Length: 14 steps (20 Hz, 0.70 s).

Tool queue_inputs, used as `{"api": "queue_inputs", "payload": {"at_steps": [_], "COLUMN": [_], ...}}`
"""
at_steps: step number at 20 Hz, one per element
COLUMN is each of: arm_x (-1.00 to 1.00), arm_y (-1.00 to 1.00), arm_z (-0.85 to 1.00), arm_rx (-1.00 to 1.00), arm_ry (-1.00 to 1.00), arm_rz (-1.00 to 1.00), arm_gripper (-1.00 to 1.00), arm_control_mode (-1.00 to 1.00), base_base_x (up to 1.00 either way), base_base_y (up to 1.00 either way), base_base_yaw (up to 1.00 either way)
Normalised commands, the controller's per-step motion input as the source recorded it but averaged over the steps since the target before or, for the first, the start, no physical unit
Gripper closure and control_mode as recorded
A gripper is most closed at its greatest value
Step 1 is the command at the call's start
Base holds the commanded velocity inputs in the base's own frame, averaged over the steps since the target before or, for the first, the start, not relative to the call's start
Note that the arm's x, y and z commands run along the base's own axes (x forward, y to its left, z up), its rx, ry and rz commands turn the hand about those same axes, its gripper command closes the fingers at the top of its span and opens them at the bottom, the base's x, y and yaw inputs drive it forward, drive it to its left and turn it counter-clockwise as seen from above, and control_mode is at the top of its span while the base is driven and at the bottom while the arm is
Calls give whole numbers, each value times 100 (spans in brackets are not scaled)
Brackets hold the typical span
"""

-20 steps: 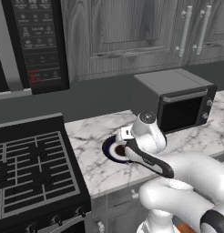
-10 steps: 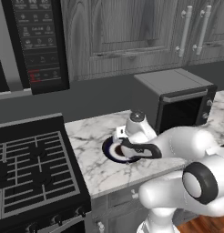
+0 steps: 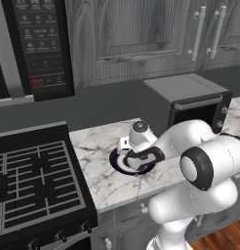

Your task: Place the cold items (tomato and lemon wedge) from the fridge in one tupperware on the dining counter. Place the warm items (hot dog and kebab skewer) in the stove area in another tupperware.

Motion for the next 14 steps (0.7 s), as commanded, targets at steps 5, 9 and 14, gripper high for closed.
{"api": "queue_inputs", "payload": {"at_steps": [5, 9, 14], "arm_x": [18, 27, 18], "arm_y": [11, 0, 0], "arm_z": [-23, -16, -32], "arm_rx": [0, 0, 0], "arm_ry": [0, 0, 0], "arm_rz": [-4, -4, -4], "arm_gripper": [-100, -100, -100], "arm_control_mode": [-100, -100, -100], "base_base_x": [0, 0, 0], "base_base_y": [0, 0, 0], "base_base_yaw": [0, 0, 0]}}
